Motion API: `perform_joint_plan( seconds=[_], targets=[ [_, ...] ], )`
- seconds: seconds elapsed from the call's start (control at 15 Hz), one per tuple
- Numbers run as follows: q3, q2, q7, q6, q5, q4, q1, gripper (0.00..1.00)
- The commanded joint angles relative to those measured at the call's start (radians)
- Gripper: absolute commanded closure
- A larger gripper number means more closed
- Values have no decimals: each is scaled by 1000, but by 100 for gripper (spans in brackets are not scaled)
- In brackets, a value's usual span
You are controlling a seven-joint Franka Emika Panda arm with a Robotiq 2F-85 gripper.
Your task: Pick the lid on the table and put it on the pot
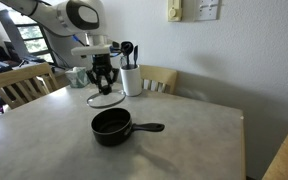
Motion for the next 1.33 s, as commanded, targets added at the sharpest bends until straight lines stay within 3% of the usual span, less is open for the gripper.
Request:
perform_joint_plan(
  seconds=[0.0, 0.2, 0.47, 1.0, 1.07, 1.27],
  targets=[
    [11, -42, -256, 99, -35, -101, -99, 85],
    [6, -31, -465, 135, -12, -123, -166, 85],
    [-4, -29, -603, 144, 4, -138, -196, 85],
    [-8, -27, -739, 159, 25, -140, -201, 85],
    [7, -144, -669, 186, 21, -296, -153, 85],
    [18, -193, -654, 203, 17, -365, -123, 85]
  ],
)
